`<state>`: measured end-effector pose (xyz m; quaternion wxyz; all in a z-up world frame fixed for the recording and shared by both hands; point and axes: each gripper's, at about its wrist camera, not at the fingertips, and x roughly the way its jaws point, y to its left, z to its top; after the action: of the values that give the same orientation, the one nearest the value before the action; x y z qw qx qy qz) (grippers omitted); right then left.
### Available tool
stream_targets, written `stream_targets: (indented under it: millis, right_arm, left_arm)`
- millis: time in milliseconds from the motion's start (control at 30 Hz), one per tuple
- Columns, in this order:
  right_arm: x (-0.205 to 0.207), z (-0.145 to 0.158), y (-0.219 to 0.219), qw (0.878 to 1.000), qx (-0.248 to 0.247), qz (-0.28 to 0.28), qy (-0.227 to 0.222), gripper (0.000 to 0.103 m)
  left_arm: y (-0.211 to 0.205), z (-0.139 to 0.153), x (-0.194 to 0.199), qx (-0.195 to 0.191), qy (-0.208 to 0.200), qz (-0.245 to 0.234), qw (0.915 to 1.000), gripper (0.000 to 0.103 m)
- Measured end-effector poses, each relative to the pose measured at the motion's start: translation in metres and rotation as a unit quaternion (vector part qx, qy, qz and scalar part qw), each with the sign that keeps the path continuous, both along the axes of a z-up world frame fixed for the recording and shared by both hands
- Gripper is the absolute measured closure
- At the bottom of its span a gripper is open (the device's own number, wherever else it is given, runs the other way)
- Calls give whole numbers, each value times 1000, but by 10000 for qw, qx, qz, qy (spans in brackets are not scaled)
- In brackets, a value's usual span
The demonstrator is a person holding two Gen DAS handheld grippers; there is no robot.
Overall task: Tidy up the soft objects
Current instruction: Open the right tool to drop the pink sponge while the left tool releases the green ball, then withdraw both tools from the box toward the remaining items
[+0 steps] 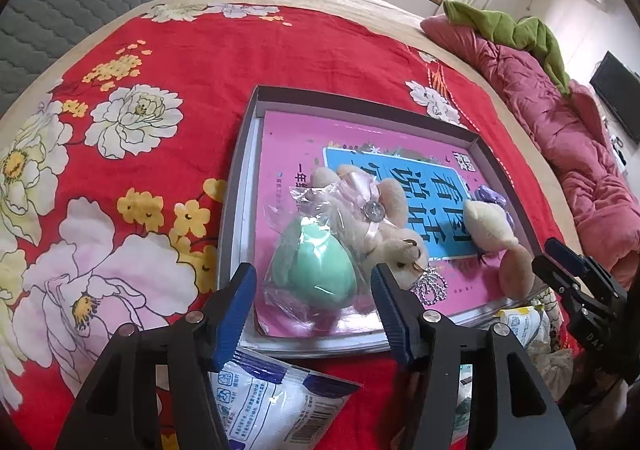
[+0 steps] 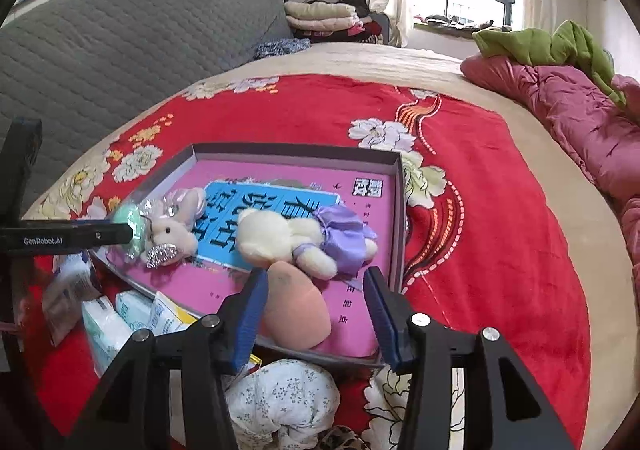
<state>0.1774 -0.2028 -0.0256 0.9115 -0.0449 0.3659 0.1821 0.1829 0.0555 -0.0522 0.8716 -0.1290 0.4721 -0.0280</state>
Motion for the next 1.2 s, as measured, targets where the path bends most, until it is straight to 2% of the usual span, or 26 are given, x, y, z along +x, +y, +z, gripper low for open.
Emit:
stream_targets:
  millis: [267, 733, 1200]
  right_arm:
    - [-8, 14, -2, 9994, 123, 21, -328, 47]
    - [-15, 22, -12, 9983, 247, -152, -507, 37]
    - [-41, 45, -26, 9952, 396, -284, -851, 36]
  left_arm:
    - [3, 9, -6, 13, -160, 41, 9999, 39]
    - [4, 27, -20, 188, -481, 109, 9986, 36]
    - [1, 43, -52, 377, -732, 182, 9964, 36]
